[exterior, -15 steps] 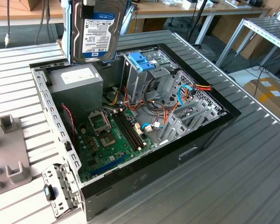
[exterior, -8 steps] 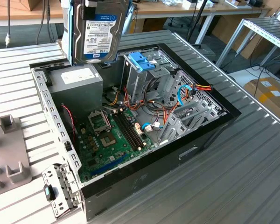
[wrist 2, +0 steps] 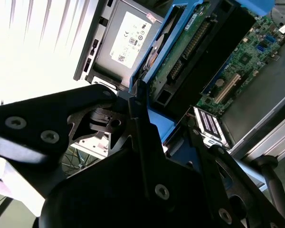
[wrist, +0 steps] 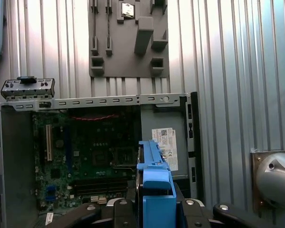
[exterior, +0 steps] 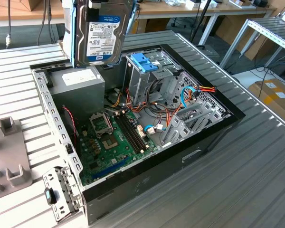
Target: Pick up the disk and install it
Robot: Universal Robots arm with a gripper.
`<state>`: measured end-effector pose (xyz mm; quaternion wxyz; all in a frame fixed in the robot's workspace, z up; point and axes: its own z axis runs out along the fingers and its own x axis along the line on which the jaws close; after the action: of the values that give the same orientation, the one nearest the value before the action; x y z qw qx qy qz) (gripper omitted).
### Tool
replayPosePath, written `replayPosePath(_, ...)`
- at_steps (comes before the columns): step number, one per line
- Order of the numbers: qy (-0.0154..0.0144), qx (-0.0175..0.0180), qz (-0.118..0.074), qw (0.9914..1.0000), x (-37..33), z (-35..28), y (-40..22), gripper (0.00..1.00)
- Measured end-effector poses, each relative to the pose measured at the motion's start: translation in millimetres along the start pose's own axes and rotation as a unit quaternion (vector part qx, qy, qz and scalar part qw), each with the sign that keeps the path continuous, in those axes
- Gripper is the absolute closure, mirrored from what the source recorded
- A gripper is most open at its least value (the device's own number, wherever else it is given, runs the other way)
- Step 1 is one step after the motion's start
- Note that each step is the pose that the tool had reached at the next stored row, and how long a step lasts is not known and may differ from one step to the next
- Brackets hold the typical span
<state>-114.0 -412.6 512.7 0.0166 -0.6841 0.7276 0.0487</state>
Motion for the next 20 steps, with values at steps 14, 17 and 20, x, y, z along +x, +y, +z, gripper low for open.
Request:
replayPosePath(14,0.0,0.0,0.0,1.0,8.5,-0.6,-3.0,0.63)
replayPosePath(17,0.0,0.0,0.0,1.0,10.7,-0.7,-3.7,0.63)
replayPosePath(20,-0.0001,0.0,0.0,1.0,12.5,-0.9,-4.3,0.63)
